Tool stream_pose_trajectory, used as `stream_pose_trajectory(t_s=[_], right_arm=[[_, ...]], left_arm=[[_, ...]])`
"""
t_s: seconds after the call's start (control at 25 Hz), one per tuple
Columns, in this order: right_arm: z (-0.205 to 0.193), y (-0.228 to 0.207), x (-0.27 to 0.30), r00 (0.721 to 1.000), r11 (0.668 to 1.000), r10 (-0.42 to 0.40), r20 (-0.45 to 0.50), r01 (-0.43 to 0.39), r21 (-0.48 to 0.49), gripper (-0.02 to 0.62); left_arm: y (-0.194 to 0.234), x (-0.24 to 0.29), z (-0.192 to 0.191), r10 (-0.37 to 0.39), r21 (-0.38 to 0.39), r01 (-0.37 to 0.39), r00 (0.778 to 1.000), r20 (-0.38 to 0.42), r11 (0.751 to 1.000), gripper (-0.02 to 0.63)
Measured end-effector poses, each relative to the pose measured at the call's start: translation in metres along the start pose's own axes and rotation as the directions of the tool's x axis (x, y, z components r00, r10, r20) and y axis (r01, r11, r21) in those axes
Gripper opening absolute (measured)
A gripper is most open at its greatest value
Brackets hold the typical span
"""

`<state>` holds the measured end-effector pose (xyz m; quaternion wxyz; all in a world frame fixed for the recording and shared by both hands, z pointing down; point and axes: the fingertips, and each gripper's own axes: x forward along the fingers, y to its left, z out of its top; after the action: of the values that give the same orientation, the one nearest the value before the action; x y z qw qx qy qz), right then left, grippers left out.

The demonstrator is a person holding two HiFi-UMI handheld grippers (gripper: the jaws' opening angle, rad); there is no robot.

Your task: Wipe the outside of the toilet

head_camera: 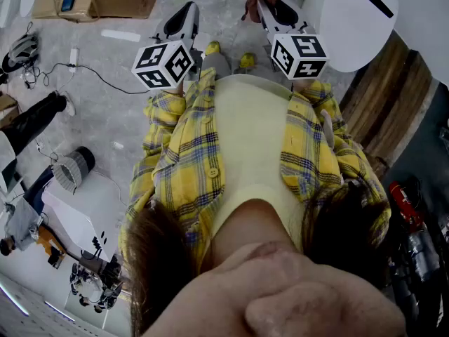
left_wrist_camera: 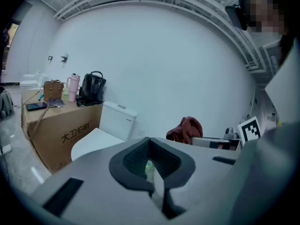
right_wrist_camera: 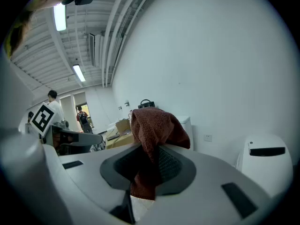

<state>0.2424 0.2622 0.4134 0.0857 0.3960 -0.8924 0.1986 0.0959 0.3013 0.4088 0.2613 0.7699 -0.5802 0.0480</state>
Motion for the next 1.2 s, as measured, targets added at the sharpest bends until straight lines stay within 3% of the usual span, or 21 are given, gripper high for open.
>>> stream_pose_trajectory(t_s=[0.28,0.48,0.92,1.2], right_arm=[[-0.003,0.006,0.015,1.0,0.998,0.022,-0.008,-0.022,0.063,0.091],[0.002,0.009,0.036,1.0,0.999,-0.003,-0.027,0.005,0.045,0.091],[0.022,0.061,0.15,0.998,1.0,-0.016,-0.064,0.016,0.001,0.091],[0.037,0.079,0.214,0.997,0.999,-0.035,-0.069,0.034,-0.017,0.091]], left_arm=[[0.021,-0.005,-0.002,0.024,-0.029,-0.024,1.0,0.002,0.999,0.008],[0.039,0.009,0.013,0.0,-0.037,0.001,1.0,0.017,0.999,0.008],[0.154,0.02,0.059,-0.016,-0.063,0.017,1.0,0.01,0.998,0.008],[0.205,0.037,0.082,-0.056,-0.017,0.056,0.998,-0.028,0.998,0.008]])
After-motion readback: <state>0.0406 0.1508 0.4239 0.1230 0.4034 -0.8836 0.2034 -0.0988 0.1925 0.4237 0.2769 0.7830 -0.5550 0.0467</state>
